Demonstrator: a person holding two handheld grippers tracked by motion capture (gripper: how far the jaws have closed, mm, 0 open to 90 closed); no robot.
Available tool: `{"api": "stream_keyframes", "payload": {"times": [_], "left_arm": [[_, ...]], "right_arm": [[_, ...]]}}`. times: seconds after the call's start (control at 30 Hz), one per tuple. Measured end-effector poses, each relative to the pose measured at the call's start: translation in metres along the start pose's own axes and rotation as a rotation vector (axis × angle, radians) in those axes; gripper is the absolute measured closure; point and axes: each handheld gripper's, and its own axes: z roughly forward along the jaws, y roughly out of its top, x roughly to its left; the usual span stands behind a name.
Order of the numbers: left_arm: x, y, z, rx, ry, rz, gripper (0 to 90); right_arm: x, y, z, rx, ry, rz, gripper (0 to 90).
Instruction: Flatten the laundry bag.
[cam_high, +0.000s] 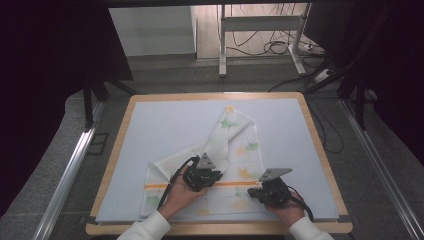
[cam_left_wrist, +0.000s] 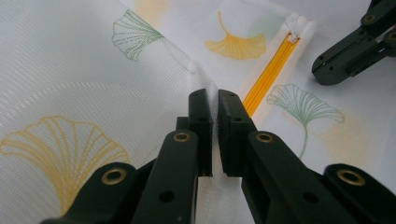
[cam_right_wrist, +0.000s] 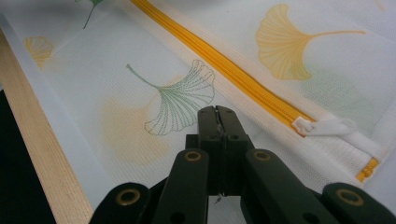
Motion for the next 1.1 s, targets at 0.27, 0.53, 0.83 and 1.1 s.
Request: {"api": "stream_keyframes", "payload": {"times": [0.27, 0.53, 0.83, 1.1], "left_arm": [[0.007, 0.001, -0.01, -0.028, 0.003, -0.008, 85.8], [0.013, 0.001, -0.019, -0.052, 0.02, -0.014, 85.9], [0.024, -0.002, -0.027, -0.077, 0.048, -0.045, 85.9], [0.029, -0.003, -0.031, -0.085, 0.066, -0.047, 86.1]], "right_arm": [[-0.001, -0.001, 0.0, -0.004, 0.007, 0.008, 89.3], [-0.002, -0.001, 0.0, -0.005, 0.017, 0.017, 89.3], [-0.003, -0.001, 0.0, -0.005, 0.02, 0.007, 89.3], [-0.003, -0.001, 0.0, -0.005, 0.018, 0.001, 89.3]]}}
